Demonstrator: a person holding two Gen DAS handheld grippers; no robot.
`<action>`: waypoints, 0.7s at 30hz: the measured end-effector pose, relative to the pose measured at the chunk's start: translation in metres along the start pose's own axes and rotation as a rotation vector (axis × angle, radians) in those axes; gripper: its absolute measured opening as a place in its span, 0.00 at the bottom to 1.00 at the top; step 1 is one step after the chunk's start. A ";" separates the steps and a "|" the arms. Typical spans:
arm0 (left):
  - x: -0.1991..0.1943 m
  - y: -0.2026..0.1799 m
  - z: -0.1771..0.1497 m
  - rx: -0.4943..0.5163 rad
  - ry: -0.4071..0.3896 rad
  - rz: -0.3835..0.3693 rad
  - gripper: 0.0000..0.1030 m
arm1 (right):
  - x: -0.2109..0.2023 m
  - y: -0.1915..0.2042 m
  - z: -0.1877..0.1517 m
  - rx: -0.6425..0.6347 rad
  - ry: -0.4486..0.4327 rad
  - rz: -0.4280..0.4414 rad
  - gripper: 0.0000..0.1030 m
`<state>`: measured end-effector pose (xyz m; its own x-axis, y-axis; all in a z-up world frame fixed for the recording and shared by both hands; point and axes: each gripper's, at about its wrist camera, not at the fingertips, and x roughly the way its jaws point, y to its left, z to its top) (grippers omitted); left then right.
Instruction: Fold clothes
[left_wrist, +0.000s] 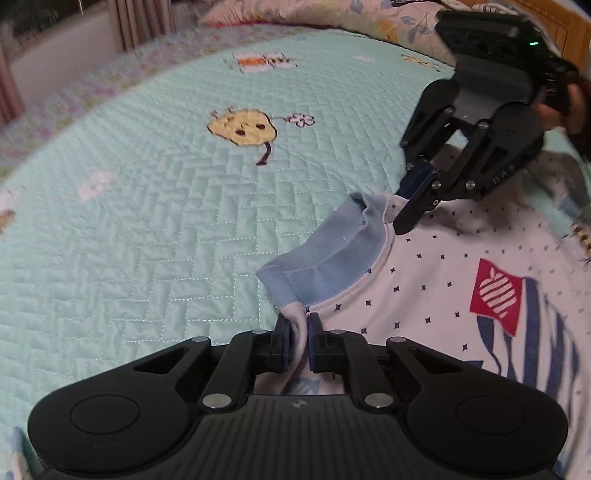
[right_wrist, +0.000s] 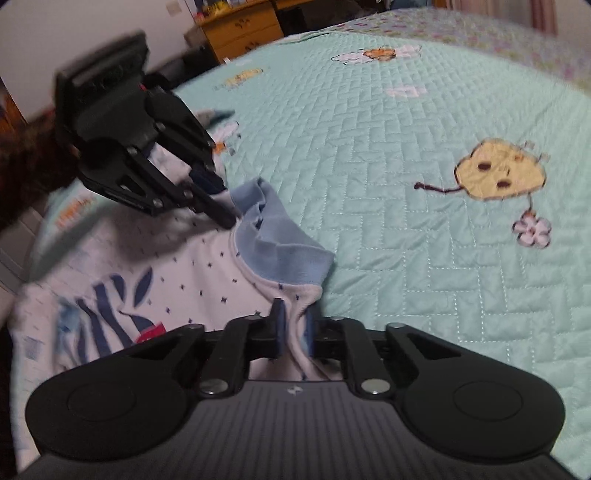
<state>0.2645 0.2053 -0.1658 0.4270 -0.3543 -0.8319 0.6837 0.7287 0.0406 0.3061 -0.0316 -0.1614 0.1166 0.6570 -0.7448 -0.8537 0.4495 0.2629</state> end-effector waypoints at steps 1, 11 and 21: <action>-0.001 -0.005 -0.001 0.007 -0.006 0.027 0.09 | 0.002 0.013 0.000 -0.028 0.008 -0.066 0.07; -0.013 -0.040 -0.001 0.048 -0.059 0.255 0.06 | 0.023 0.147 -0.039 -0.693 -0.005 -0.739 0.05; 0.010 -0.016 0.032 -0.036 -0.063 0.397 0.06 | 0.050 0.084 -0.013 -0.645 -0.010 -0.893 0.05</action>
<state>0.2768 0.1712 -0.1574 0.6899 -0.0760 -0.7199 0.4376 0.8359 0.3312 0.2339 0.0313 -0.1848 0.8253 0.2590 -0.5019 -0.5647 0.3668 -0.7393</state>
